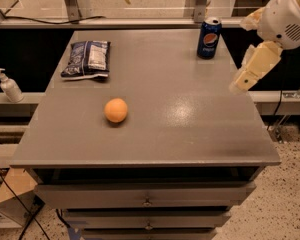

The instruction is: Move pepsi can near blue chip bag

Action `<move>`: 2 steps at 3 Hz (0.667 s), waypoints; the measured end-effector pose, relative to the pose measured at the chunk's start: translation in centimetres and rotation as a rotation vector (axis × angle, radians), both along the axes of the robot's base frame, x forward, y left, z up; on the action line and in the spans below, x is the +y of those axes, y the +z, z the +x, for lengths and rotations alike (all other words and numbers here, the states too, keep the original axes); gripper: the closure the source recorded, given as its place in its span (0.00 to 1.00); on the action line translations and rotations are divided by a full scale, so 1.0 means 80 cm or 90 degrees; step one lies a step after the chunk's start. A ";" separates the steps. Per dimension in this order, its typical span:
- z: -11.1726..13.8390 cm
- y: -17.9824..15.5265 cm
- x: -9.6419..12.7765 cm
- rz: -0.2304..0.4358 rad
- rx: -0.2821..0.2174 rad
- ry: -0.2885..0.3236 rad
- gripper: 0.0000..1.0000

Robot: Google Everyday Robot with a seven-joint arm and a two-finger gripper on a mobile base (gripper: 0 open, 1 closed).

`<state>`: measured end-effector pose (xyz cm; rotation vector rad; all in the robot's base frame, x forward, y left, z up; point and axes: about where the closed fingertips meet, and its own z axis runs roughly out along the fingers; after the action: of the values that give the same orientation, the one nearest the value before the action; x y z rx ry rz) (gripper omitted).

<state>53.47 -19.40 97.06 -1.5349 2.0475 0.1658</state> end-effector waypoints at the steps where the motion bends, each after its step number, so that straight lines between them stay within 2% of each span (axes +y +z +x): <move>1: 0.028 -0.014 0.004 0.045 -0.006 -0.021 0.00; 2: 0.072 -0.024 -0.007 0.094 -0.038 -0.065 0.00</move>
Offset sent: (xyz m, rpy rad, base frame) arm 0.1039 -0.0231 -0.0244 0.2464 -0.1382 -0.2018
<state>59.22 -19.96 95.18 -1.3272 2.0144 0.2242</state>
